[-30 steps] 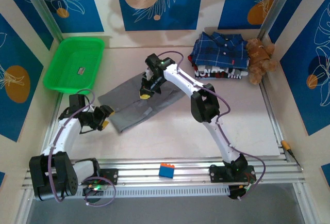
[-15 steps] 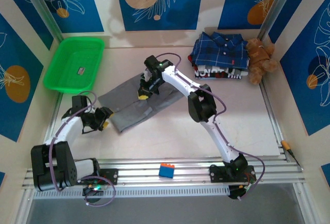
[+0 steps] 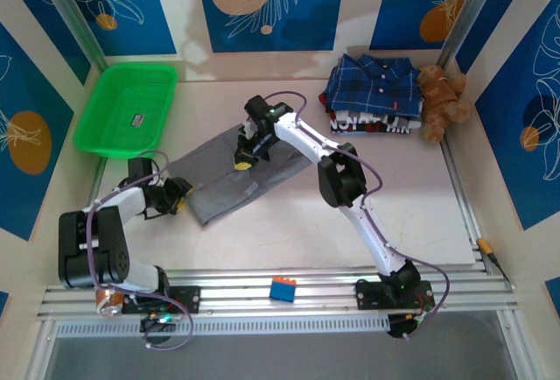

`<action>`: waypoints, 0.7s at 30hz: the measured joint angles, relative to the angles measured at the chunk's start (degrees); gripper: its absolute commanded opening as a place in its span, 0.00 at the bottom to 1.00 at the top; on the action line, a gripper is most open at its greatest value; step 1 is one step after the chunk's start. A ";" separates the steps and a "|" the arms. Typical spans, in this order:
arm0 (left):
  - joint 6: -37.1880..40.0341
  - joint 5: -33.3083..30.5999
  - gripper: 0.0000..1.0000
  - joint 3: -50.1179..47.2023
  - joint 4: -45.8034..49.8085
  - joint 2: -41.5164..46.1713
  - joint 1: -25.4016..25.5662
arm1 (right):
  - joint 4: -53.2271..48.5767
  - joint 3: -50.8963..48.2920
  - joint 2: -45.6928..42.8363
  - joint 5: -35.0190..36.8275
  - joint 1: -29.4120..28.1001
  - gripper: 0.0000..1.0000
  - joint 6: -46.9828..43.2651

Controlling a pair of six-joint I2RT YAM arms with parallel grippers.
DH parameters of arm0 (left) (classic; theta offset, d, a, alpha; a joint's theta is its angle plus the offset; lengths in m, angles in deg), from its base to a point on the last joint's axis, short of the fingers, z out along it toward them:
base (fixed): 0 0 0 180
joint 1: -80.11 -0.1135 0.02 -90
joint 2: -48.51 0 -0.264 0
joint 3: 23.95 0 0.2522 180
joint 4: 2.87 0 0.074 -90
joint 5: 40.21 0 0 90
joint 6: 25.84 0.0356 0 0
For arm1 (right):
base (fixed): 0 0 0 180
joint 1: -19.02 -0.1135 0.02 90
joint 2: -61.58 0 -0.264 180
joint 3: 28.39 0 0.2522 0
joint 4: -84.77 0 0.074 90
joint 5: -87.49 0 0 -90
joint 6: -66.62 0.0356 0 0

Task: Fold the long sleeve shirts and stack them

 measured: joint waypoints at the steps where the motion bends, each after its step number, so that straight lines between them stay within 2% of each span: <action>1: -0.28 -0.09 0.45 0.50 -0.72 -0.85 0.48 | 0.02 0.00 0.00 0.02 -0.04 0.00 0.00; 4: -0.42 -0.81 0.40 2.47 -1.49 -3.06 2.27 | 0.00 0.00 0.00 0.07 -0.15 0.00 0.22; 8: 0.11 -1.81 0.26 4.87 -1.31 -5.42 3.93 | 0.00 0.00 0.00 0.50 -0.13 0.00 0.48; 14: 4.24 -5.75 0.12 8.83 4.81 -6.29 4.17 | 0.09 -0.07 0.33 3.78 0.31 0.00 1.97; 21: 13.07 -13.46 0.07 16.90 17.59 -3.50 4.17 | 2.10 -0.98 1.51 6.32 0.76 0.00 5.03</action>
